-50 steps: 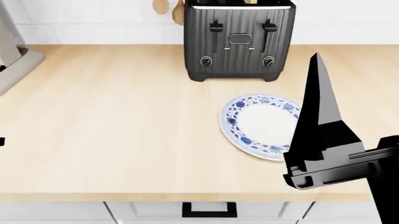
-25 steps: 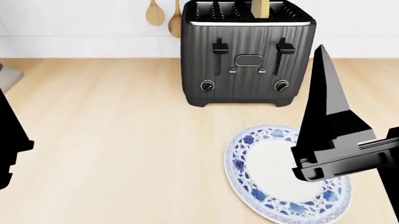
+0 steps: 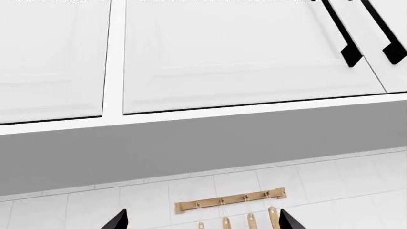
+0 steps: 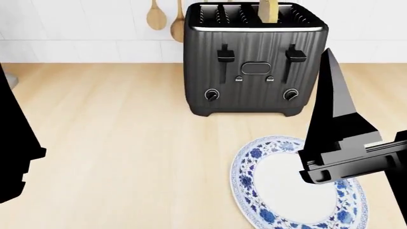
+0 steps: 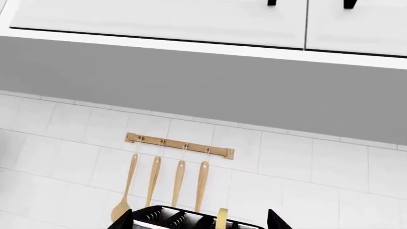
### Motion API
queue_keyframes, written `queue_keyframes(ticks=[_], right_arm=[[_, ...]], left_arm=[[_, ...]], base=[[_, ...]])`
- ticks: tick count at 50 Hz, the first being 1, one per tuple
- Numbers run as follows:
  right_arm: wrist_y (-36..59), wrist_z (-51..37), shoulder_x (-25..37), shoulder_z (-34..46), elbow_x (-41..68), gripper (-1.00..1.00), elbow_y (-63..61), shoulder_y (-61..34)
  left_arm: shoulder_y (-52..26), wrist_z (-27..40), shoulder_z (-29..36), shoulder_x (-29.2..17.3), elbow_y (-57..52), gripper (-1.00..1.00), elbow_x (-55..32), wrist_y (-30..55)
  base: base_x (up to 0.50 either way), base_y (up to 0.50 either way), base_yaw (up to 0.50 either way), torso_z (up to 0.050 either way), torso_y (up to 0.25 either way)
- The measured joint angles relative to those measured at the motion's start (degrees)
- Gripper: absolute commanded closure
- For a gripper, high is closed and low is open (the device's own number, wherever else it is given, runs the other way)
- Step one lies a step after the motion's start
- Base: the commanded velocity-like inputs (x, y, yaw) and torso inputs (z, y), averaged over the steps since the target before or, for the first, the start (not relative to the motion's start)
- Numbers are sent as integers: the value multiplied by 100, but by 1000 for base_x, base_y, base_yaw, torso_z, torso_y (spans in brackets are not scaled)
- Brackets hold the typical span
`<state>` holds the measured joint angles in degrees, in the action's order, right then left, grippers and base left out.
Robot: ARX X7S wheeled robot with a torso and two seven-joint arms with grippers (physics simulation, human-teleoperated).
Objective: Place the toasted item on a plate.
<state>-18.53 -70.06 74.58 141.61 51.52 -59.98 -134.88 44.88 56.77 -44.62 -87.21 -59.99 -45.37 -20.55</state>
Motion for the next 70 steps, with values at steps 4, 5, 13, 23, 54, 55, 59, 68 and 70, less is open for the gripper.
queue_keyframes(ticks=[4,5,13,23,54,55,59,68,70], right_arm=[[-33,17,23,15,-11,-100,-1,-1],[-43,23,28,19,-16,-100,-2,-2],[-119,42,93,59,-66,-100,1,0],[-110,47,120,71,-68,-100,0,0],[1248,1958,-379,-2440,2853,-100,959,55],[1317,2059,-430,-2549,2977,-100,1054,60],[1584,2441,-672,-2928,3423,-100,1476,86],[2139,3139,-1260,-3490,4109,-100,2548,162],[2220,3253,-1369,-3571,4215,-100,2776,202]], left_arm=[[-1,7,8,2,1,-100,17,-11],[-2,10,11,2,2,-100,21,-13],[-1,8,30,13,-1,-100,57,-27],[0,0,68,39,-1,-100,105,-49],[4,-121,8,202,-1,-100,81,-59],[4,-123,8,206,-1,-100,80,-58],[4,-121,9,209,-1,-100,80,-53],[3,-108,19,203,-1,-100,90,-44],[3,-111,26,211,-1,-100,98,-45]], base=[[0,-98,0,0,0],[0,-219,0,0,0],[0,-133,0,0,0],[0,0,0,0,0],[0,0,0,0,0],[0,0,0,0,0],[0,0,0,0,0],[0,0,0,0,0],[0,0,0,0,0]])
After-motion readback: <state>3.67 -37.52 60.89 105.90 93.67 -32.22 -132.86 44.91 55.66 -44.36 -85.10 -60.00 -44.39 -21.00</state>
